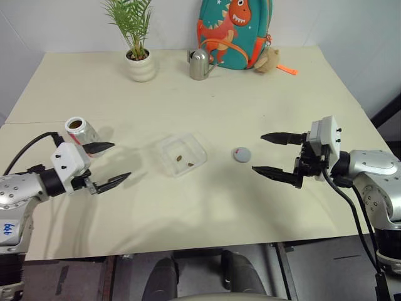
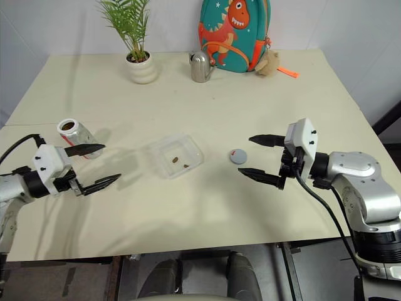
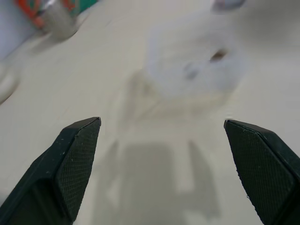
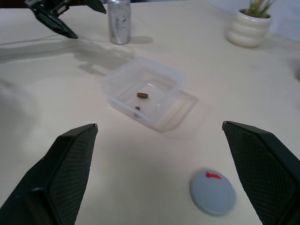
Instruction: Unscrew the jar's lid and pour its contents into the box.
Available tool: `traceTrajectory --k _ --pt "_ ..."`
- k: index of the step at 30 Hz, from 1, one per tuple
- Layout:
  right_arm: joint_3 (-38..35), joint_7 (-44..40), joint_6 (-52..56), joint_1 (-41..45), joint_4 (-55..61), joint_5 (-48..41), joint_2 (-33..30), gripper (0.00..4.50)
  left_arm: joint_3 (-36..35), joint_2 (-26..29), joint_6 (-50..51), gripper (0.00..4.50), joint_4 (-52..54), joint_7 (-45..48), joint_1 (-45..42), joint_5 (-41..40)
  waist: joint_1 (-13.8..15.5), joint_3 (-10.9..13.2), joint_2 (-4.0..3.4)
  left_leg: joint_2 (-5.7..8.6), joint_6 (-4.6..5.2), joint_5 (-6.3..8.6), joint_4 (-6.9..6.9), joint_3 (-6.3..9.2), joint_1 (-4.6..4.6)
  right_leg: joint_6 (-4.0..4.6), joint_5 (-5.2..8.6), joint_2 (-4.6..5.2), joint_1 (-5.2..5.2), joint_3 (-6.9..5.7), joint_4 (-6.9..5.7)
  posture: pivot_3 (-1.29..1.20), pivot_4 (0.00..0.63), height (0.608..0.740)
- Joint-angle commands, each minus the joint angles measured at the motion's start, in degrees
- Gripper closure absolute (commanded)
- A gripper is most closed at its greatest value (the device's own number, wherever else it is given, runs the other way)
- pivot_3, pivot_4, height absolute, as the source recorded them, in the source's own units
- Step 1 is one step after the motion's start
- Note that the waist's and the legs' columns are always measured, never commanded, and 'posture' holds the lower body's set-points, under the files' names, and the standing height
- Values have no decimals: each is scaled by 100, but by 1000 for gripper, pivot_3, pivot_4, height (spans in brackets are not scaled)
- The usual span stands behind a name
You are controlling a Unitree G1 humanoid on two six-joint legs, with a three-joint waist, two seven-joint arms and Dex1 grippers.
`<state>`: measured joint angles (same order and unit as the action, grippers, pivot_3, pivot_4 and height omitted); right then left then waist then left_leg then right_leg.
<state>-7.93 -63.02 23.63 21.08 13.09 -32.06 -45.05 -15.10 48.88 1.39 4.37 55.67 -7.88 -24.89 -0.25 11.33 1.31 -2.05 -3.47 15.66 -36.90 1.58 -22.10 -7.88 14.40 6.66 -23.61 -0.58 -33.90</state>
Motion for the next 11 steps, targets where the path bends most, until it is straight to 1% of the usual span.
traceTrajectory --k 1,3,6,11 --pt "-243 13 -197 -34 71 41 -127 0 51 -28 125 16 112 254 -362 -259 11 0 0 0 0 0 -1 1 0 0 0 -1 0 0 -2 0 150 740" --pt "-254 6 -256 -62 67 89 -157 0 91 -58 151 16 0 334 -542 -251 14 0 0 -1 0 0 -4 1 0 0 0 -2 0 0 -3 0 150 740" --pt "-265 27 -345 -102 68 115 -147 0 112 -56 127 16 -101 514 -591 -225 5 0 0 0 3 2 -6 -3 -1 -1 -1 -2 2 3 3 0 150 740" --pt "-345 24 -380 -127 1 127 -163 0 58 -81 207 16 -18 509 -681 -265 9 0 0 -1 12 7 -4 -4 -4 -1 0 -2 -1 4 6 0 150 740"
